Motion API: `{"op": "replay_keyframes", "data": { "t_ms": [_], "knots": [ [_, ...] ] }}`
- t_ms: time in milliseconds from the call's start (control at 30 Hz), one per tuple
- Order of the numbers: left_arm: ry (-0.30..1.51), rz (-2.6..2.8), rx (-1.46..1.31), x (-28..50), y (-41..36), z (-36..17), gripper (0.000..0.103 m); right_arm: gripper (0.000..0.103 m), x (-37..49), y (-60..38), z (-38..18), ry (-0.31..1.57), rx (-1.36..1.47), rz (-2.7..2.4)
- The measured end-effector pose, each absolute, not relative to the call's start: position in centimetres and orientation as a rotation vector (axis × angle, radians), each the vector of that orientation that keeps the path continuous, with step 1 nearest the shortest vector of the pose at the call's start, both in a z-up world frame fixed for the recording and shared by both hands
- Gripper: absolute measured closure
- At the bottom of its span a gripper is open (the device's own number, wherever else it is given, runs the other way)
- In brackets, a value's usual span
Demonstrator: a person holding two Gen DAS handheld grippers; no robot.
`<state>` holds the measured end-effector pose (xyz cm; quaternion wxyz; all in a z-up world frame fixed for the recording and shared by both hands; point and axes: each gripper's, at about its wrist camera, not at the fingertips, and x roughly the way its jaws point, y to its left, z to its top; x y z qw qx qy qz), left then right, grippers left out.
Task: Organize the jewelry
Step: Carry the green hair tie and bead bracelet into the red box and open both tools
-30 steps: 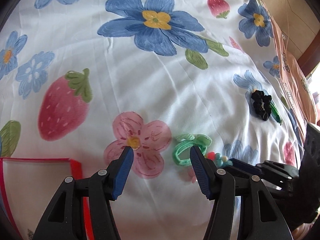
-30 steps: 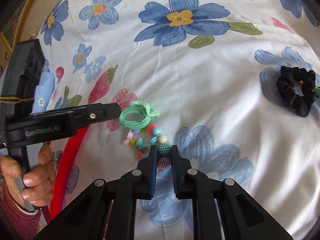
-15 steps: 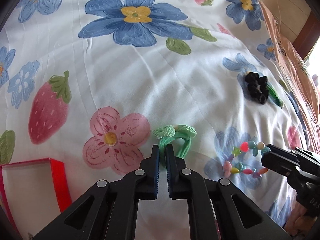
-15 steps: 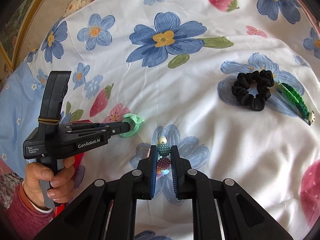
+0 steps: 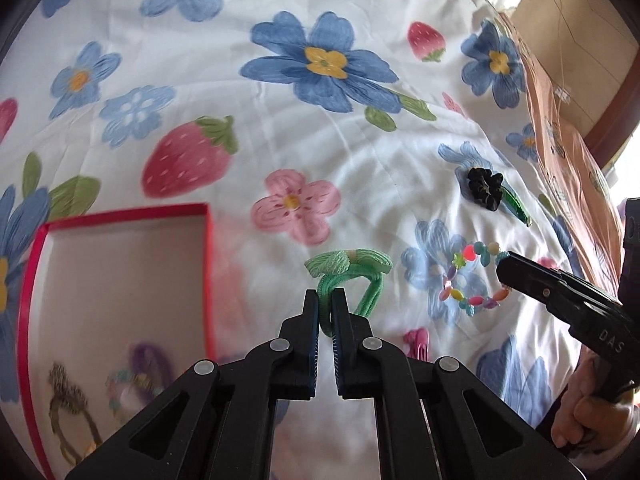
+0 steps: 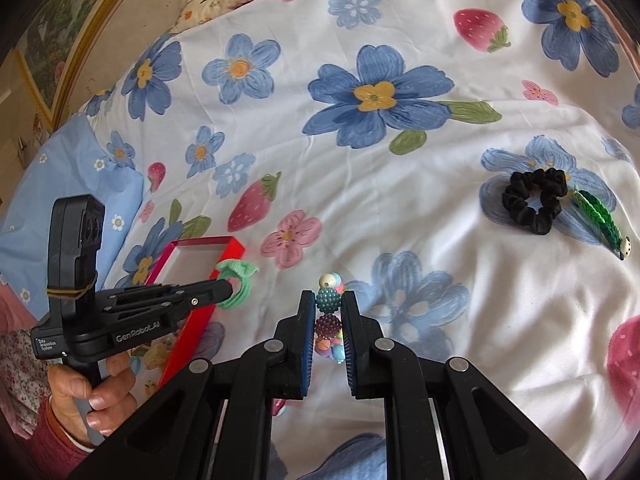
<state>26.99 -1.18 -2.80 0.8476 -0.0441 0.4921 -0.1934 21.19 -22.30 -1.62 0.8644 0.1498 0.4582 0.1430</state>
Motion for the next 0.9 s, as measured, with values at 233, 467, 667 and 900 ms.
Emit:
{"op": "replay_keyframes", "data": {
  "t_ms": [233,467,667,900],
  "knots": [
    [1.009,-0.359,-0.158,22.6,3.6,-0.8,0.098,0.09,20.6,-19.5,-0.7,0.953,0.29,0.356],
    [1.008,-0.31,-0.192,20.3,7.2,-0.2,0.098,0.09,20.4,-16.3,-0.3,0.954,0.264,0.413],
    [1.002,-0.262,-0.214,19.3,9.7,0.3,0.098,0.09,20.6,-13.5,0.0,0.955,0.238,0.465],
    [0.984,-0.222,-0.24,18.9,12.3,1.0,0.098,0.09,21.2,-10.2,0.4,0.952,0.213,0.524]
  ]
}}
